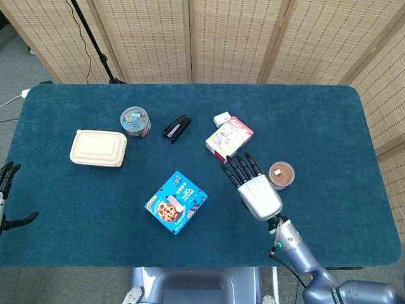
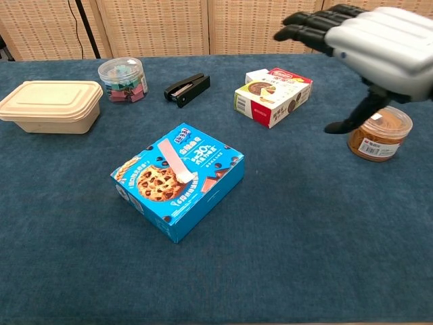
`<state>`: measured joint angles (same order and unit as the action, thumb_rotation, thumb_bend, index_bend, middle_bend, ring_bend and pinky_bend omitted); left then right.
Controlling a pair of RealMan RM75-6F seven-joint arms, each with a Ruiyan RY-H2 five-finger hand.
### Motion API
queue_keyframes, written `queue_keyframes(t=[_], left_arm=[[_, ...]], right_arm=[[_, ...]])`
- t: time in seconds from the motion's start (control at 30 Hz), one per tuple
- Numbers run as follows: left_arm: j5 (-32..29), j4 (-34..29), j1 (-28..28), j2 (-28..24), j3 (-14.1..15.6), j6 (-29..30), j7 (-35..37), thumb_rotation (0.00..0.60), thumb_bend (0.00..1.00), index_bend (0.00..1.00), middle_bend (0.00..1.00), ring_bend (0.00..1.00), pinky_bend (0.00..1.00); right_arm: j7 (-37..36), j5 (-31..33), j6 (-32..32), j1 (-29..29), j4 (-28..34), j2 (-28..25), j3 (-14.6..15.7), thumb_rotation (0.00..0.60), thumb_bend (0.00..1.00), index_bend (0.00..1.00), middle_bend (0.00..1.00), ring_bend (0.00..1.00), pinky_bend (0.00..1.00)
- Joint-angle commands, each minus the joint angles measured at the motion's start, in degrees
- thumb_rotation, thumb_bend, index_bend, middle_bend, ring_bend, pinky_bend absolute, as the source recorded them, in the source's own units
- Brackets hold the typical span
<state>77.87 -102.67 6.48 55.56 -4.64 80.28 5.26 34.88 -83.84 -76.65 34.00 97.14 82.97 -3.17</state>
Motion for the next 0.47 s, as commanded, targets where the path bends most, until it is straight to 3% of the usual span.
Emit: queue_keyframes(t=[0.03,0.23,0.47], left_arm=[[3.29,4.37,-1.12,2.34,1.13,2.15,3.09,0.600,0.12,0.00,0.00,0.00,0.00],[4.12,9.26,-2.57,5.04,1.94,3.87,4.72,0.600,0.08,0.00,0.00,0.00,0.00],[4.57,10.48,-2.71,5.90,2.39,3.63,3.29,0.600,0.01,0.00,0.00,0.00,0.00]], right_arm=[[-10.17,-2.74,-6.31,-7.17,-2.37,-5.72,3.97,0.600,0.00,0.00,0.00,0.00,0.00],[-17.12,-2.59,-12.45,-14.80,-8.30,-7.13,6.40,0.600,0.00,0.00,0.00,0.00,0.00],[-26.22,-1.96,-15.94,-20.05,-14.60,-5.97,5.90,0.600,0.00,0.00,0.00,0.00,0.00]])
